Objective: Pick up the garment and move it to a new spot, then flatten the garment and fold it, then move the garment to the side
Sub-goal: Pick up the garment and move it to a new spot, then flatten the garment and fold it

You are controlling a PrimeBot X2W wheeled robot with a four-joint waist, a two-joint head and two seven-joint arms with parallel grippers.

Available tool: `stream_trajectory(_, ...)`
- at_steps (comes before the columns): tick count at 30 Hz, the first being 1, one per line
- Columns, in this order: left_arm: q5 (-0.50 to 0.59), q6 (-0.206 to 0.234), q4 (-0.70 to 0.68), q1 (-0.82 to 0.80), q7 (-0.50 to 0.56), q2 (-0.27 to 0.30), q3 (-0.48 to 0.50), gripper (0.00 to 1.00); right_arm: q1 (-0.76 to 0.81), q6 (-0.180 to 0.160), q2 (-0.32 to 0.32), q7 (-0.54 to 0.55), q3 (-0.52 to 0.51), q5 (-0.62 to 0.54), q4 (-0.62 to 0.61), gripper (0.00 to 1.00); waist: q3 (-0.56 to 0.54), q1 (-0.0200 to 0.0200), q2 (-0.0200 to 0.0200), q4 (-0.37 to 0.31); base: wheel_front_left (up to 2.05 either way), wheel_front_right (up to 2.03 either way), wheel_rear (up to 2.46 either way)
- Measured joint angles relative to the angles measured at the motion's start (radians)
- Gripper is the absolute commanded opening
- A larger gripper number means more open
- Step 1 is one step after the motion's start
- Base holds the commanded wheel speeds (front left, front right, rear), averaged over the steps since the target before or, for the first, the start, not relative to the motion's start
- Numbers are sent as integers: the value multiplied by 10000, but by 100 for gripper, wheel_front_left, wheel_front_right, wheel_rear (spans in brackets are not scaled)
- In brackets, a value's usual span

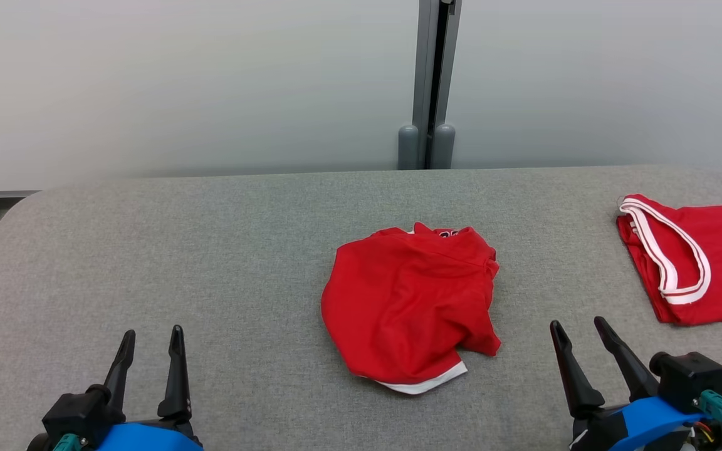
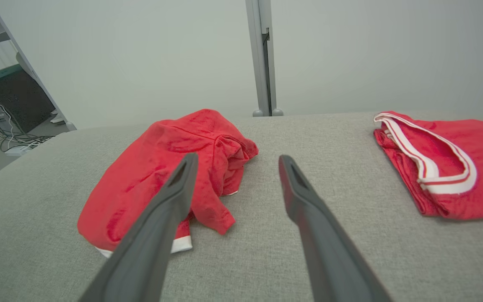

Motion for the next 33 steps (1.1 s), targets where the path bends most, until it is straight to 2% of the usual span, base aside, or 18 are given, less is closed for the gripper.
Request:
stream_trajectory(17, 81, 102, -136, 68, 2, 19, -21, 100, 43, 0, 128, 4, 52, -6, 65, 100, -9, 0, 0, 26, 0, 0, 0)
stream_trajectory(24, 12, 169, -182, 68, 2, 21, -10, 100, -381, 0, 115, 439, 414, -6, 238, 100, 97, 0, 0, 110, 0, 0, 0)
stream_trajectory(28, -19, 176, -244, 55, 2, -2, -29, 100, -1015, 0, 109, 1223, 642, 226, 901, 100, 250, 0, 0, 134, 0, 0, 0)
stream_trajectory(33, -23, 88, -213, -230, 2, -54, -128, 100, -1911, 2, 33, 1939, 951, 213, 2378, 100, 522, 2, 0, 264, 0, 0, 0)
